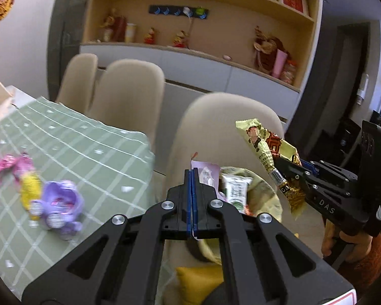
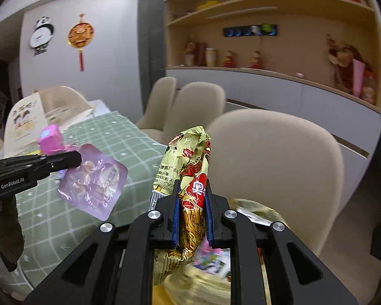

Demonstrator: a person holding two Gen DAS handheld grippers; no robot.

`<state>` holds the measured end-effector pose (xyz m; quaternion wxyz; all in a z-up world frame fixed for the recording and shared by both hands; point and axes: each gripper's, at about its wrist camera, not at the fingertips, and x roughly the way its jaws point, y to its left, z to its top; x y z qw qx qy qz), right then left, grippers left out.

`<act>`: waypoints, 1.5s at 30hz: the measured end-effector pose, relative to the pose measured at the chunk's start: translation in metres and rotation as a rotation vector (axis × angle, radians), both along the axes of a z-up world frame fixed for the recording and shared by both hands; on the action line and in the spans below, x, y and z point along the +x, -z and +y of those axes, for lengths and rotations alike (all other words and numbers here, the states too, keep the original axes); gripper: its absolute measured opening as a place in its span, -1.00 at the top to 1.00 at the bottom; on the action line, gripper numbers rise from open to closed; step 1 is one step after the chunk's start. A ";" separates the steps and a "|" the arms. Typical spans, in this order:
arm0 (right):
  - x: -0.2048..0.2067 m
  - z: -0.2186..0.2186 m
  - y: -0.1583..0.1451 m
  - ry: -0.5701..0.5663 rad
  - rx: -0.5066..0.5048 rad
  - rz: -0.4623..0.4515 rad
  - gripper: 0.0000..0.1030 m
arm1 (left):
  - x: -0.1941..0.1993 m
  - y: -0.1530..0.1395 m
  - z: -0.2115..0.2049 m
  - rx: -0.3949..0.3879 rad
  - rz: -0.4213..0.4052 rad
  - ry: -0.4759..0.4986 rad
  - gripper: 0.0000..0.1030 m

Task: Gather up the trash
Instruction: 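Carry the lilac wrapper and gold snack bag to the yellow trash bag, then open the left tool over the bag while the right tool releases the gold bag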

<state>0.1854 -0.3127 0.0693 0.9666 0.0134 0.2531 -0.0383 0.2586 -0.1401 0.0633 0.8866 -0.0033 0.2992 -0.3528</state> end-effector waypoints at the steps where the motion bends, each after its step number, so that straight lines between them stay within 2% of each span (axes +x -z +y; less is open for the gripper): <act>1: -0.001 -0.006 0.003 0.015 -0.007 -0.001 0.68 | 0.000 0.003 -0.006 0.001 0.008 0.010 0.99; 11: -0.004 -0.062 0.039 0.123 0.008 0.043 0.68 | 0.018 0.037 -0.077 0.034 0.074 0.114 0.99; 20: -0.006 -0.096 0.055 0.184 0.045 0.064 0.68 | 0.031 0.059 -0.123 0.065 0.113 0.168 0.99; 33: -0.007 -0.104 0.068 0.202 0.067 0.085 0.68 | 0.043 0.078 -0.165 0.095 0.166 0.222 0.99; 35: -0.007 -0.105 0.070 0.202 0.075 0.089 0.68 | 0.045 0.083 -0.168 0.099 0.184 0.230 0.91; 37: -0.006 -0.104 0.073 0.199 0.083 0.094 0.68 | 0.049 0.088 -0.167 0.100 0.217 0.218 0.48; 40: -0.003 -0.102 0.079 0.185 0.095 0.097 0.68 | 0.056 0.088 -0.157 0.087 0.240 0.185 0.42; 45: 0.010 -0.092 0.088 0.154 0.101 0.101 0.68 | 0.054 0.079 -0.136 0.106 0.218 0.140 0.40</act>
